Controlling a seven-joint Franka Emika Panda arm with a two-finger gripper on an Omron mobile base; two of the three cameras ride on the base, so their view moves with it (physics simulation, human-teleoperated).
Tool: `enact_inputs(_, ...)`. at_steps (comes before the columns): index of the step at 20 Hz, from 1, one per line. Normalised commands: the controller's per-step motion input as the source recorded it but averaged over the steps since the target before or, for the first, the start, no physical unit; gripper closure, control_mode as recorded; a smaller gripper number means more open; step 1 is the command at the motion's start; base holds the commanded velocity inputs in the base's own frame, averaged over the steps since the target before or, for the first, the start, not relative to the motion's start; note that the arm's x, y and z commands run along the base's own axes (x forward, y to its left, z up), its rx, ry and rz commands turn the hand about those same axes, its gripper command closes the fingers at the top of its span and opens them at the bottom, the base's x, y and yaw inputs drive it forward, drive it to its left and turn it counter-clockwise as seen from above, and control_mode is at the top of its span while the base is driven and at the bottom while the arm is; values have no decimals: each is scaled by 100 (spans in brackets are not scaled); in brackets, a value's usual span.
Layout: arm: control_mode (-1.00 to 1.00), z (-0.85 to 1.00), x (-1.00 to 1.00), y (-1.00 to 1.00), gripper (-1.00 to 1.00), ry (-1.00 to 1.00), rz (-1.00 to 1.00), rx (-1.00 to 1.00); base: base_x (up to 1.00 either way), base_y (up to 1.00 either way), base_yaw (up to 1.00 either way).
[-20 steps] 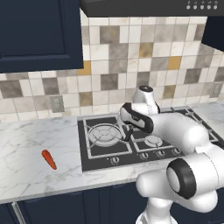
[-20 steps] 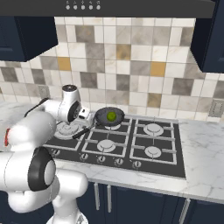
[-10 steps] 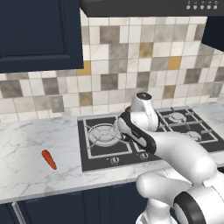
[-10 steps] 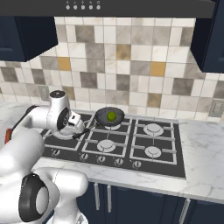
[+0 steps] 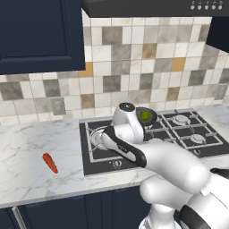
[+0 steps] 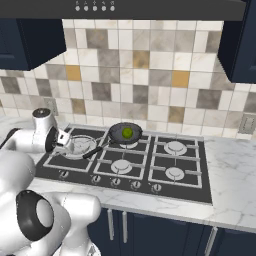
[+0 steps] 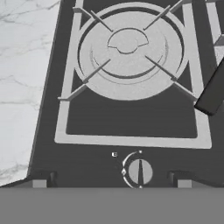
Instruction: Put the lime and carrot in the pan. Then turn on the rear center burner and set the heat to medium.
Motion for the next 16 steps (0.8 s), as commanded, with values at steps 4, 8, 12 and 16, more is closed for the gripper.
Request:
enact_inputs(4, -100, 1, 0, 89, -100, 0, 5, 0, 0, 0, 0)
enact_inputs(8, -100, 0, 0, 79, -100, 0, 3, 0, 0, 0, 0)
enact_inputs(12, -100, 3, 0, 61, -100, 1, 0, 0, 0, 0, 0)
enact_inputs(16, -100, 3, 0, 40, -100, 0, 0, 0, 0, 0, 0)
